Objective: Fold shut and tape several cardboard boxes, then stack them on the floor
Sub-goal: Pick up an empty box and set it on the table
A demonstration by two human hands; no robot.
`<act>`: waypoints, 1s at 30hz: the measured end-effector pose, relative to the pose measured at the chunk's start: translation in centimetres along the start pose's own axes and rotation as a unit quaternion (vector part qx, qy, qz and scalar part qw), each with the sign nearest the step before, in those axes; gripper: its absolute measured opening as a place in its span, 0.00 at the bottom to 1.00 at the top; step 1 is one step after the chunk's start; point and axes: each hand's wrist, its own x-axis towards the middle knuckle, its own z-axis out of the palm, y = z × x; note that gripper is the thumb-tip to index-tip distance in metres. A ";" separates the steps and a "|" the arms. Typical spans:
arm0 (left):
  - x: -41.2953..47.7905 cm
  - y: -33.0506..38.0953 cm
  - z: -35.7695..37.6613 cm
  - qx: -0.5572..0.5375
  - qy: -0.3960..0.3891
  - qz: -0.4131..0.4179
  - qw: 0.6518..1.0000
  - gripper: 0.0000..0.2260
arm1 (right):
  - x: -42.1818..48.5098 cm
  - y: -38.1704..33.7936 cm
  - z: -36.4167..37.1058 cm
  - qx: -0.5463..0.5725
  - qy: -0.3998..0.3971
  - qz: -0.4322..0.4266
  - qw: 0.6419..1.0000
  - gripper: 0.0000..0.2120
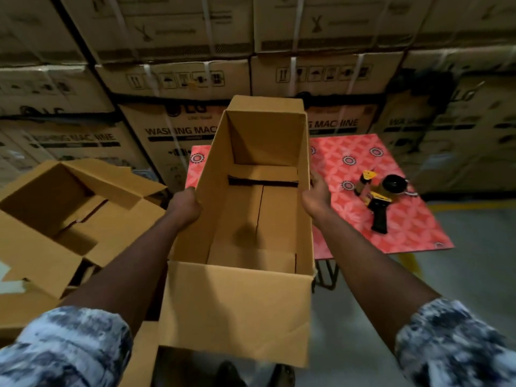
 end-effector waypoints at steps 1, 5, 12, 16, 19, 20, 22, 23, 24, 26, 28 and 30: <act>0.2 0.5 0.2 -0.015 0.007 0.006 1.000 0.14 | 1.1 0.2 -0.4 -0.012 0.006 -0.003 1.000 0.28; 1.4 2.2 1.1 -0.085 0.039 0.019 0.995 0.15 | 4.2 0.4 -1.3 -0.068 0.024 -0.013 0.997 0.29; 5.3 5.3 1.3 -0.164 0.004 0.025 0.986 0.15 | 9.0 -0.5 -1.9 -0.179 0.051 -0.098 0.978 0.24; 6.6 7.2 2.0 -0.202 -0.009 0.037 0.979 0.18 | 11.7 -1.1 -2.8 -0.230 0.047 -0.117 0.965 0.21; 6.6 8.0 3.1 -0.235 -0.009 0.041 0.971 0.21 | 13.0 -1.7 -3.5 -0.240 0.046 -0.125 0.962 0.19; 6.7 8.1 3.4 -0.248 -0.009 0.043 0.968 0.21 | 13.0 -1.8 -3.7 -0.237 0.045 -0.126 0.962 0.18; 7.3 8.0 3.7 -0.267 -0.012 0.040 0.963 0.22 | 12.8 -2.1 -3.9 -0.232 0.048 -0.131 0.963 0.17; 7.8 7.8 3.8 -0.273 -0.014 0.032 0.961 0.22 | 12.7 -2.1 -3.8 -0.232 0.051 -0.135 0.962 0.17; 8.1 7.6 3.7 -0.282 -0.021 0.022 0.959 0.22 | 12.6 -2.1 -3.6 -0.234 0.053 -0.140 0.961 0.18; 8.3 7.4 3.5 -0.300 -0.036 0.010 0.953 0.22 | 12.3 -2.2 -3.0 -0.247 0.054 -0.141 0.957 0.19; 8.2 7.2 3.3 -0.306 -0.044 0.008 0.951 0.23 | 11.8 -2.2 -2.9 -0.256 0.056 -0.134 0.956 0.20; 8.1 7.0 3.3 -0.307 -0.045 0.011 0.951 0.23 | 11.2 -2.2 -3.1 -0.242 0.057 -0.121 0.961 0.21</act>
